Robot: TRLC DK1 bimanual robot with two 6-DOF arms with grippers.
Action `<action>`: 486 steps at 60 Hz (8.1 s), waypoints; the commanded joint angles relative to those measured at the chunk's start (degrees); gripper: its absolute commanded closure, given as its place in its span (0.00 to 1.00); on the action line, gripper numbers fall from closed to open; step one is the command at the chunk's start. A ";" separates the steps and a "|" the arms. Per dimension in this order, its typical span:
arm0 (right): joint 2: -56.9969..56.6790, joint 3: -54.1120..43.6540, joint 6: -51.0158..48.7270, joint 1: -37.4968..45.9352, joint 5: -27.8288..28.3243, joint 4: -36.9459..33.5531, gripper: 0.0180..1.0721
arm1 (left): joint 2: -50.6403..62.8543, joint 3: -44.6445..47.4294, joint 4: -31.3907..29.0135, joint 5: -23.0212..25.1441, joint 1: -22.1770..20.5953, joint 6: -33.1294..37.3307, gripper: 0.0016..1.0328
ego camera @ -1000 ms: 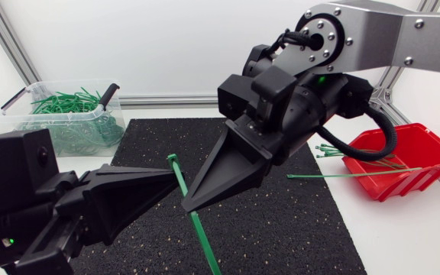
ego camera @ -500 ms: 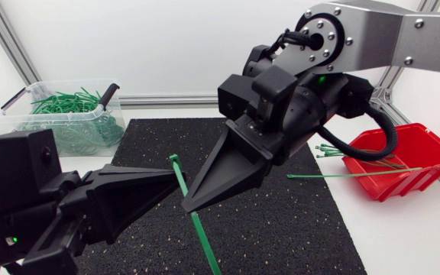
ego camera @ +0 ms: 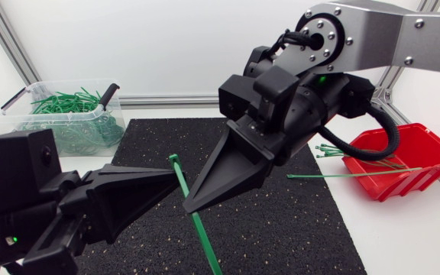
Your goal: Take a green cable tie from the red box, thread the tail through the head to close it, then place it in the transparent bin on the left.
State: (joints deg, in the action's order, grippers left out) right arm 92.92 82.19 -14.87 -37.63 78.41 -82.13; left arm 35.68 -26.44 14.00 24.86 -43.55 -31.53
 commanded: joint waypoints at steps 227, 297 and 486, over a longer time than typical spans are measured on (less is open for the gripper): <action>6.66 8.42 -15.18 4.76 -10.30 0.39 0.46 | 4.75 2.53 1.56 -24.33 -13.49 66.42 0.96; 11.23 18.27 -16.77 6.16 -11.09 -4.27 0.95 | 6.95 7.01 8.59 -29.87 -19.82 71.96 0.96; -51.00 -53.54 -3.85 49.76 -65.14 72.02 0.05 | 5.80 -0.55 -9.78 -28.38 45.31 36.45 0.04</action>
State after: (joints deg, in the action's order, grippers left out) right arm 44.21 31.57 -19.68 11.62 13.41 -11.40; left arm 44.97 -30.41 3.16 -3.36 2.72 5.98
